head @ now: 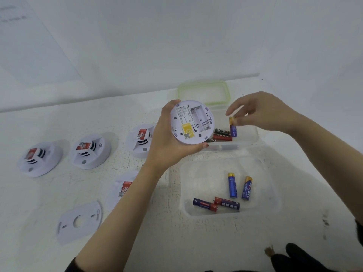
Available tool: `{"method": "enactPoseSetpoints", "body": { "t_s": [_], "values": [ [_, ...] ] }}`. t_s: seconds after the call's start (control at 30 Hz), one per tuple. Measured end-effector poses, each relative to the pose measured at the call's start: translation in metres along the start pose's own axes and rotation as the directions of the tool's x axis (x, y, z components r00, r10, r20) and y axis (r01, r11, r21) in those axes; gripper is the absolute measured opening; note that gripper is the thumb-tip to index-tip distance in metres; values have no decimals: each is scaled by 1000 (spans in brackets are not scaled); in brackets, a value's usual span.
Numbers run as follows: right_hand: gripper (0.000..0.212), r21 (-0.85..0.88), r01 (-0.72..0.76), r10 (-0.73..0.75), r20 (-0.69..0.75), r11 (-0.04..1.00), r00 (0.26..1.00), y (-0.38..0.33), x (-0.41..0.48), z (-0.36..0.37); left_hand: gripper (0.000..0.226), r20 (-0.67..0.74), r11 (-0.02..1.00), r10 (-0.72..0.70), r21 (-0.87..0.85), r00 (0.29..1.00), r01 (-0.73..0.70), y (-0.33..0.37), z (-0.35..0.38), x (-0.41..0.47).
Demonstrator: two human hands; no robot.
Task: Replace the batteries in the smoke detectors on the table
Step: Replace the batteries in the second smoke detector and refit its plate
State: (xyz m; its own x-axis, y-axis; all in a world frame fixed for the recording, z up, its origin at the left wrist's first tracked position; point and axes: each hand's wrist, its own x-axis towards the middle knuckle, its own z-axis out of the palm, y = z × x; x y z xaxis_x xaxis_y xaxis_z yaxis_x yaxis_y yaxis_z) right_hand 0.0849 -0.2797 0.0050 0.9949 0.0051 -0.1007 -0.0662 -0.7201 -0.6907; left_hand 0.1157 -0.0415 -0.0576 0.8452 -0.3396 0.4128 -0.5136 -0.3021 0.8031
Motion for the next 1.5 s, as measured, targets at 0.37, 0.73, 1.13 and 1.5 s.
{"method": "enactPoseSetpoints", "body": {
  "t_s": [0.37,0.73,1.13,1.5],
  "values": [
    [14,158,392,-294,-431,906,853,-23,-14,29,97,101,997,67,36,993,-71,20,9,3],
    [15,43,515,-467,-361,856,807,-26,-18,34,94,4,980,199,18,980,-199,30,4,5],
    [31,13,567,-544,-263,824,797,-19,-10,25,90,-63,984,166,69,984,-162,29,-2,14],
    [40,-31,412,-404,-275,911,873,31,0,51,94,-134,999,34,-33,990,-39,-4,-5,10]
  ]
}}
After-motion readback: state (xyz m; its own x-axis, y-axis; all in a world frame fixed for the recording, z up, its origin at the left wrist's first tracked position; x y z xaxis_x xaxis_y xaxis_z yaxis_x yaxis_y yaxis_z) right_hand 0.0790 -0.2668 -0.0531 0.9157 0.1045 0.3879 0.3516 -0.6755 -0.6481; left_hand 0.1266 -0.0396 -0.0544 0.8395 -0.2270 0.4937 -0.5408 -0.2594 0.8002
